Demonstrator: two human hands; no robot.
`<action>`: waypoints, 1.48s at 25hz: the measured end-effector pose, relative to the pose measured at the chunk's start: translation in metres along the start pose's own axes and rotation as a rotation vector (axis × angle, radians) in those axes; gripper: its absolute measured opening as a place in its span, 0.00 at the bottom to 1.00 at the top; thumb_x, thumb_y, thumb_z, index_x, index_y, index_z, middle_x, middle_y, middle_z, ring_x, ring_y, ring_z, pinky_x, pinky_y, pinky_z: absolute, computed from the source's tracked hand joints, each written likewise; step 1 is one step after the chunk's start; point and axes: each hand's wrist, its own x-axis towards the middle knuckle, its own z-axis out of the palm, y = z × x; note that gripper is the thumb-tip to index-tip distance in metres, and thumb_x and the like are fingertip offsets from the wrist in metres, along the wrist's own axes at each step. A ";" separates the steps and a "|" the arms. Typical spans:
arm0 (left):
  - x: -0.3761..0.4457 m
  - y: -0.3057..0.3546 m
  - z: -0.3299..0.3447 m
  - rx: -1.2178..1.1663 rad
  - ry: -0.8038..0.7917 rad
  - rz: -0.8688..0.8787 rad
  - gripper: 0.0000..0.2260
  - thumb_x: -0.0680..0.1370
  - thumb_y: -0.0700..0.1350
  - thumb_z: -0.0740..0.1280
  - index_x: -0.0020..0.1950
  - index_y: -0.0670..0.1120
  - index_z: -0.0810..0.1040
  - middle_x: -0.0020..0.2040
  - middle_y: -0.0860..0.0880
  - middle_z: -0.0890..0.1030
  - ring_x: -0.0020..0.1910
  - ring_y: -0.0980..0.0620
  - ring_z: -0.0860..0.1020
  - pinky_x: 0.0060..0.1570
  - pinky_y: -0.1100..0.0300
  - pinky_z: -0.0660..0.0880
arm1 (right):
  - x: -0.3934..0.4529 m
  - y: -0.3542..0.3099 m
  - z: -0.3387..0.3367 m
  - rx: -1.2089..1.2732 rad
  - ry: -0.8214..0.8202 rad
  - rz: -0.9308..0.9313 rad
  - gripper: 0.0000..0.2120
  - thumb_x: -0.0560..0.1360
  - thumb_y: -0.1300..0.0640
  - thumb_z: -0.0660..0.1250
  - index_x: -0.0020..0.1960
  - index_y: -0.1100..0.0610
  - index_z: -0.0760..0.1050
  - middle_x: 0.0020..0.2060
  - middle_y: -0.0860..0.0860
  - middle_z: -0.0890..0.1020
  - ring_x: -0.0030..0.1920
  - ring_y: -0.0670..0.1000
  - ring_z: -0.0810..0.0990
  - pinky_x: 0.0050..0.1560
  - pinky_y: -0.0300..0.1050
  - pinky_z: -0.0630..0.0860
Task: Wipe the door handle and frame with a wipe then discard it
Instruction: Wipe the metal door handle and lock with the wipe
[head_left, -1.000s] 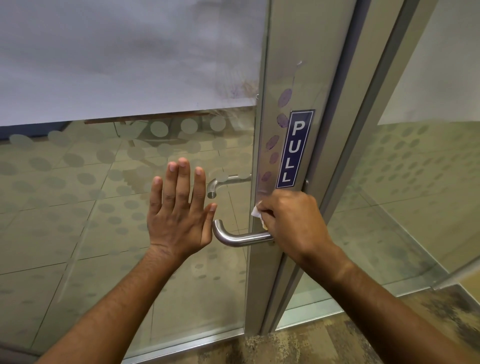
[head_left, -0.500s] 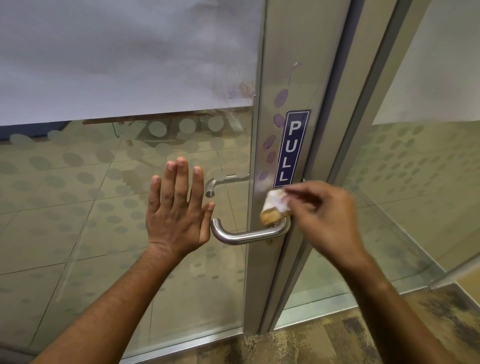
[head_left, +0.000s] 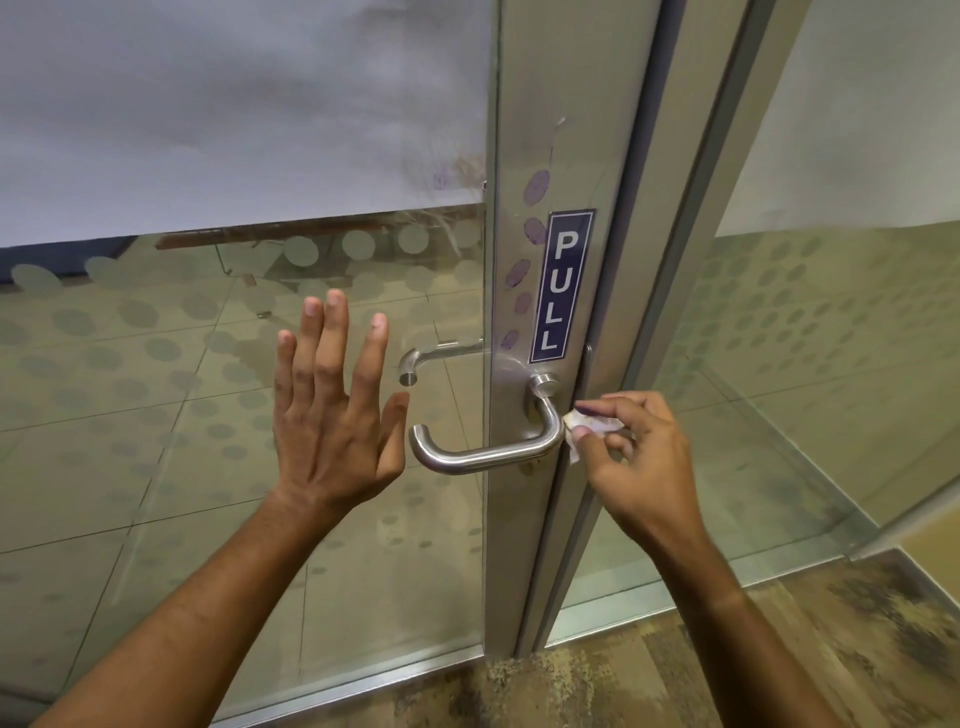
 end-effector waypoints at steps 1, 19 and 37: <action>0.004 -0.001 0.000 0.002 0.010 -0.001 0.31 0.78 0.52 0.61 0.77 0.41 0.59 0.77 0.37 0.52 0.80 0.46 0.43 0.78 0.45 0.45 | 0.000 0.001 0.004 0.009 0.011 0.000 0.12 0.73 0.64 0.71 0.52 0.51 0.82 0.49 0.43 0.75 0.50 0.44 0.79 0.49 0.35 0.80; 0.007 -0.006 0.009 0.164 -0.016 0.041 0.35 0.79 0.55 0.57 0.80 0.42 0.47 0.79 0.47 0.32 0.79 0.47 0.35 0.78 0.48 0.37 | 0.009 -0.012 0.037 0.355 0.209 0.141 0.07 0.72 0.60 0.75 0.50 0.54 0.85 0.41 0.50 0.86 0.40 0.43 0.85 0.41 0.34 0.80; 0.010 -0.004 0.005 0.185 -0.059 0.016 0.34 0.79 0.54 0.59 0.78 0.40 0.51 0.80 0.44 0.35 0.79 0.48 0.33 0.77 0.49 0.36 | -0.037 -0.009 0.084 0.874 0.350 0.599 0.12 0.76 0.69 0.67 0.55 0.54 0.79 0.46 0.50 0.86 0.48 0.47 0.86 0.47 0.40 0.82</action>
